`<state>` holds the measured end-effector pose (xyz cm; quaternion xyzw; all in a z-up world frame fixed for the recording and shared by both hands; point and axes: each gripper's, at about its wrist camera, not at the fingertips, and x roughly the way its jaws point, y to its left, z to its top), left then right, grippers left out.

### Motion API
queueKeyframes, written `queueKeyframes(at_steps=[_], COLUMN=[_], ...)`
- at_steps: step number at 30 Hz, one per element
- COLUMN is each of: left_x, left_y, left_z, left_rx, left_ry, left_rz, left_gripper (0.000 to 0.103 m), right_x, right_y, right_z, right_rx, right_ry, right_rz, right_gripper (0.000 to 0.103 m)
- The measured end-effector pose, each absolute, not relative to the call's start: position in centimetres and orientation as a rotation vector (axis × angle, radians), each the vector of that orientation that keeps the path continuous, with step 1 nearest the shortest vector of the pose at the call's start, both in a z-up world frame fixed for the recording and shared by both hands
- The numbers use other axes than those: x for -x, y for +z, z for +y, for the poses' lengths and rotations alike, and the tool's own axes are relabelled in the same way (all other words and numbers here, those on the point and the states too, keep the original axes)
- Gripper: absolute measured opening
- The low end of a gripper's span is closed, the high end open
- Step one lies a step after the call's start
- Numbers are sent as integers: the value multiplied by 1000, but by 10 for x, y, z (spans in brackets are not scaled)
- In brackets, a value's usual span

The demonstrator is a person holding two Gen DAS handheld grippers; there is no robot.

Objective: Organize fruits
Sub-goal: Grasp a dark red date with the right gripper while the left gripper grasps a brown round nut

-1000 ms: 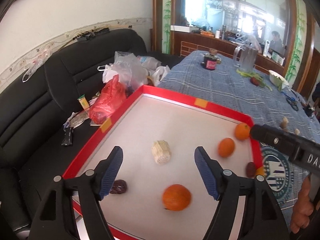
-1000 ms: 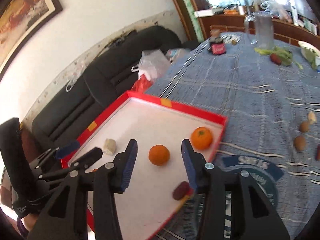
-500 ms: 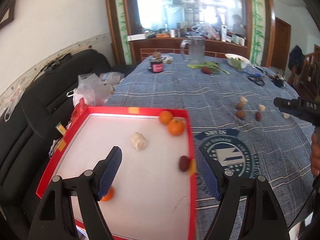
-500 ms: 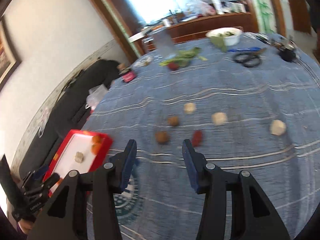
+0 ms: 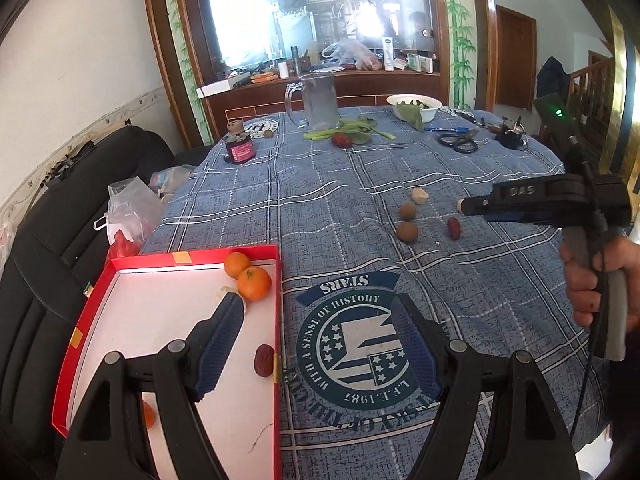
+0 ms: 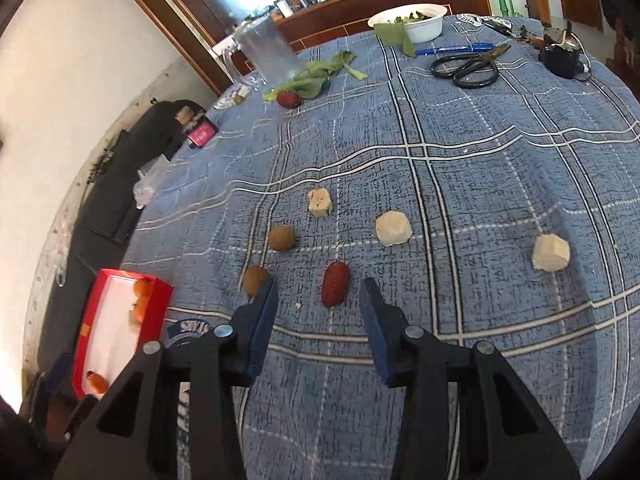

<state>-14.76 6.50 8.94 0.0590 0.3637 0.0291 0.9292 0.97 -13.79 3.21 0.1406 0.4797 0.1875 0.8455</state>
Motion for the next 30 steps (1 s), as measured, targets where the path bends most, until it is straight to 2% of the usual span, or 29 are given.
queueKeyframes(at_steps=[2, 6, 8, 10, 17, 22, 28, 30], left_x=[146, 135, 130, 122, 81, 51, 23, 16], left_y=[88, 88, 87, 86, 75, 59, 38, 34], left_z=[69, 74, 72, 69, 48, 20, -7, -13], left_rx=[-117, -100, -103, -103, -49, -52, -87, -97], left_ry=[74, 88, 88, 81, 23, -14, -43, -49], left_rz=[753, 767, 770, 777, 807, 837, 880, 885], left_gripper=[76, 76, 76, 76, 76, 75, 61, 59], right_x=[-16, -28, -31, -30, -31, -27, -29, -32], right_y=[25, 12, 6, 6, 13, 36, 43, 43], right_z=[-131, -117, -111, -110, -150, -188, -224, -226], right_rx=[-284, -221, -182, -145, -320, -466, -582, -599], right_ry=[386, 346, 340, 334, 364, 344, 288, 285], right_rz=[1032, 1067, 1081, 1052, 1007, 902, 842, 847], right_gripper=[35, 30, 21, 18, 18, 18, 18, 18])
